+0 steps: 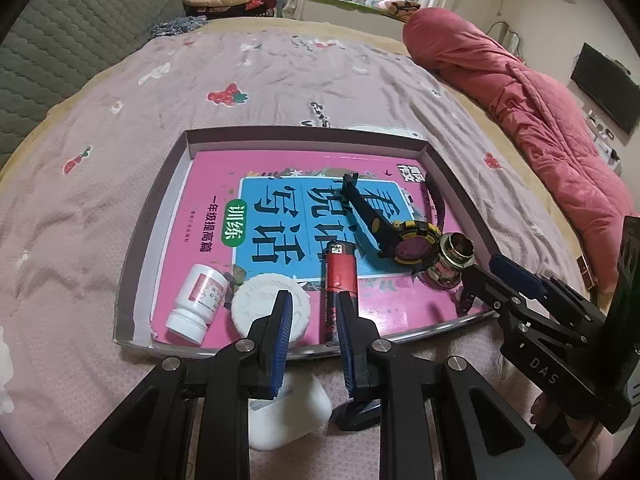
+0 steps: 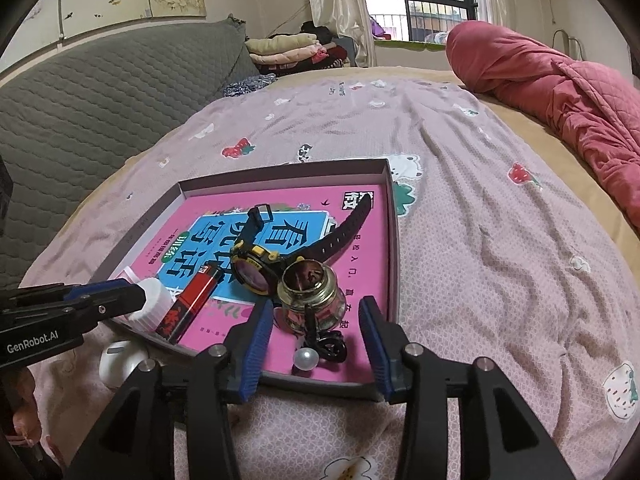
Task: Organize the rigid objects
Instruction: 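Release red lighter with left tool while right tool releases pearl hair clip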
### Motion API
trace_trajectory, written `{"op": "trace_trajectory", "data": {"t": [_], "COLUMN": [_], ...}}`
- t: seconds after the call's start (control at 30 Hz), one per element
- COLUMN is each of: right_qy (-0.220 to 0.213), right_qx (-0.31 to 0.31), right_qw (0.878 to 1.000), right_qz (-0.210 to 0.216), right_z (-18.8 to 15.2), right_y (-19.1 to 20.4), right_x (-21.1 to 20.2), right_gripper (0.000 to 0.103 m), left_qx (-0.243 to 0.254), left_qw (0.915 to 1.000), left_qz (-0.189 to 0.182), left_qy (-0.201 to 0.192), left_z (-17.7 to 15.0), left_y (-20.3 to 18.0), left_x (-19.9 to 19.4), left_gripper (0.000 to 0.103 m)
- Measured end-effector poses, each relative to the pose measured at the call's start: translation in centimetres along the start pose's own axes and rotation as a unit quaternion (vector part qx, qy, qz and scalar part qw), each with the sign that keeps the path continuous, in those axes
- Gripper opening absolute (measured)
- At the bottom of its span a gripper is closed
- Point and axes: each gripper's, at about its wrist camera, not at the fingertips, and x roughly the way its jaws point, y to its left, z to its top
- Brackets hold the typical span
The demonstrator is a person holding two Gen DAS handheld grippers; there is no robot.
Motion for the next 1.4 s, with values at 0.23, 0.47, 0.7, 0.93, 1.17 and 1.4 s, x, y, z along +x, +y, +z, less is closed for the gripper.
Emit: {"op": "trace_trajectory", "data": {"t": [0.23,0.47,0.7,0.93,1.17,1.4], "right_qy": [-0.008,-0.016,-0.024,-0.032,-0.051,-0.063], "right_qx": [0.003,-0.005,-0.007,-0.015,-0.033,-0.051], "right_qw": [1.0,1.0,1.0,0.999,0.998,0.996], "right_qz": [0.003,0.009,0.006,0.008,0.027,0.036], "right_z": [0.1,0.0,0.1,0.2,0.2,0.0], "right_y": [0.0,0.2,0.2,0.6,1.3,2.3], "right_x": [-0.4,-0.9,-1.3,-1.8,-3.3,-4.3], "right_gripper": [0.045,0.046,0.052,0.052,0.052,0.053], "left_qx": [0.0,-0.001,-0.001,0.002,0.003,-0.002], "left_qw": [1.0,1.0,0.9999,0.9998,0.9997,0.9995], "left_qz": [0.004,0.007,0.009,0.014,0.02,0.017], "left_qy": [-0.001,-0.004,-0.006,-0.01,-0.017,-0.025], "left_z": [0.1,0.1,0.2,0.1,-0.5,-0.8], "left_y": [0.1,0.2,0.1,0.1,0.5,1.3], "left_x": [-0.4,-1.0,-1.4,-1.9,-3.0,-4.5], "left_gripper": [0.039,0.053,0.063,0.066,0.069,0.069]}}
